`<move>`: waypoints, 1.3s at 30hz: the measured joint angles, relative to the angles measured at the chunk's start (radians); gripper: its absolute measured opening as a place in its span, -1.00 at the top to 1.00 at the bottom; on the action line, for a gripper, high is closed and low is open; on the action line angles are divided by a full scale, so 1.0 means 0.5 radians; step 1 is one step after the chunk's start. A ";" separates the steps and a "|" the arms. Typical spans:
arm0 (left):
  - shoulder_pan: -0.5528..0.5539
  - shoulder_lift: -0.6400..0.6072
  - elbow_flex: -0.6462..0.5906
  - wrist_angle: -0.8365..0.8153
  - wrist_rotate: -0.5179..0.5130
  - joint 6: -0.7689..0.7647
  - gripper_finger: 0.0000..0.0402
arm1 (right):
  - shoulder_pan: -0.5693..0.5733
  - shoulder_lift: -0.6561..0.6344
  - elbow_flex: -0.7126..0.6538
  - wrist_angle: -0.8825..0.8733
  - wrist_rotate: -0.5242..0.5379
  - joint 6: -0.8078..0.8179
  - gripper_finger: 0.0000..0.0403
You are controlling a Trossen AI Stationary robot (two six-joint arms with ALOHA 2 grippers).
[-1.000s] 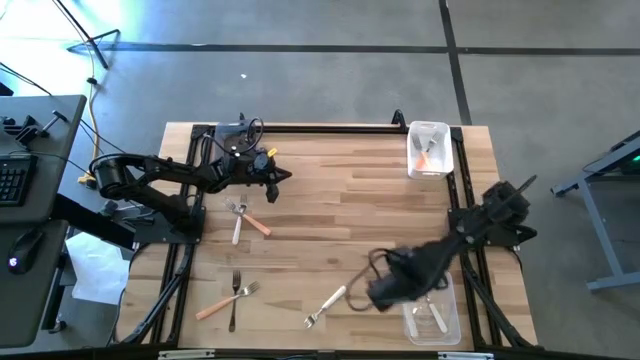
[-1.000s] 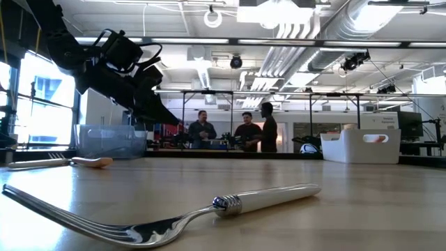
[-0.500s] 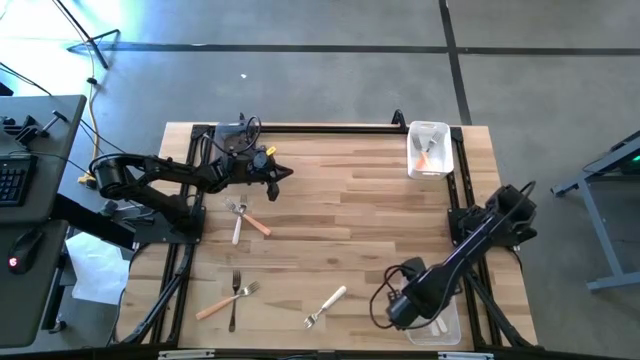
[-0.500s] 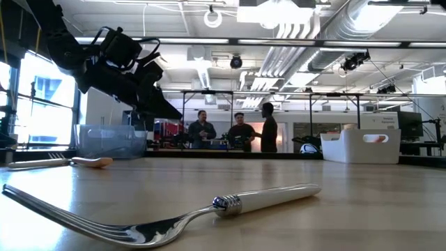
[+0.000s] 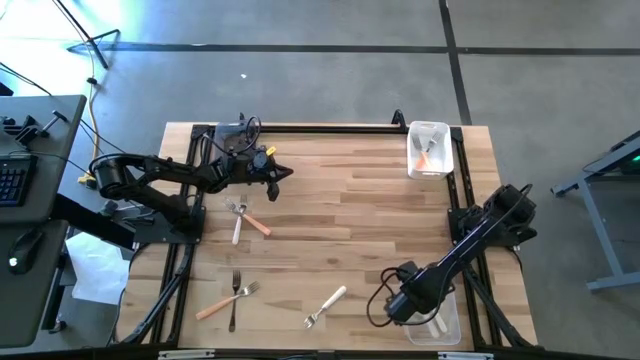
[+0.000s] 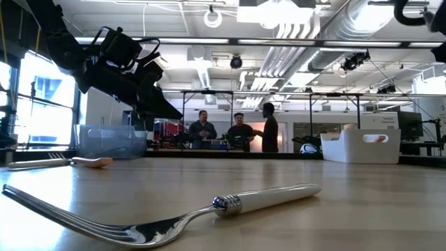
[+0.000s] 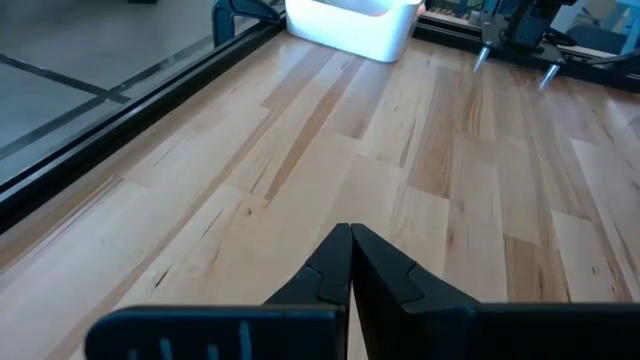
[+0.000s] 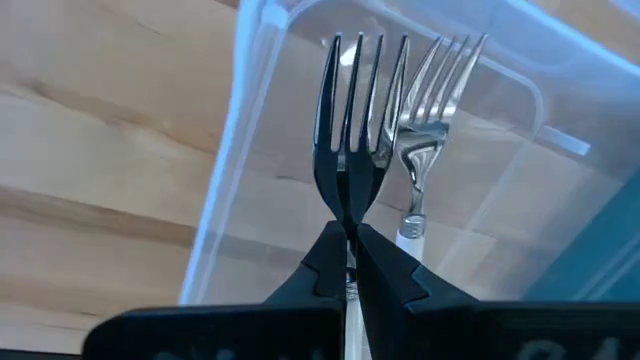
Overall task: Sort silverware by color (type)
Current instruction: Put the top white fork into the transparent bin, then put the top orange fork into the white bin
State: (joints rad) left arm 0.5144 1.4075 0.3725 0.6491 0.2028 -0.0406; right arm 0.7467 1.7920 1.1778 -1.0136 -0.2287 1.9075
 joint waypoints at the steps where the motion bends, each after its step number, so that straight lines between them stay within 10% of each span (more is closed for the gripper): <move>1: 0.000 0.000 0.000 0.000 0.000 0.000 1.00 | 0.000 0.000 -0.012 0.010 -0.009 -0.018 1.00; 25: 0.007 0.000 0.008 0.015 -0.006 0.078 1.00 | -0.109 -0.180 -0.110 0.052 -0.232 -0.347 0.44; 32: 0.007 0.000 0.008 -0.001 0.005 0.187 1.00 | -0.211 -0.580 0.057 -0.312 0.259 -0.717 0.95; 39: -0.010 0.000 0.009 -0.036 0.006 0.111 1.00 | -0.549 -0.928 -0.196 -0.199 0.809 -1.389 0.99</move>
State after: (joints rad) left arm 0.5092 1.4075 0.3771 0.6311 0.2058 0.0147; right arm 0.4723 1.3281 1.0799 -1.1130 0.1759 1.2132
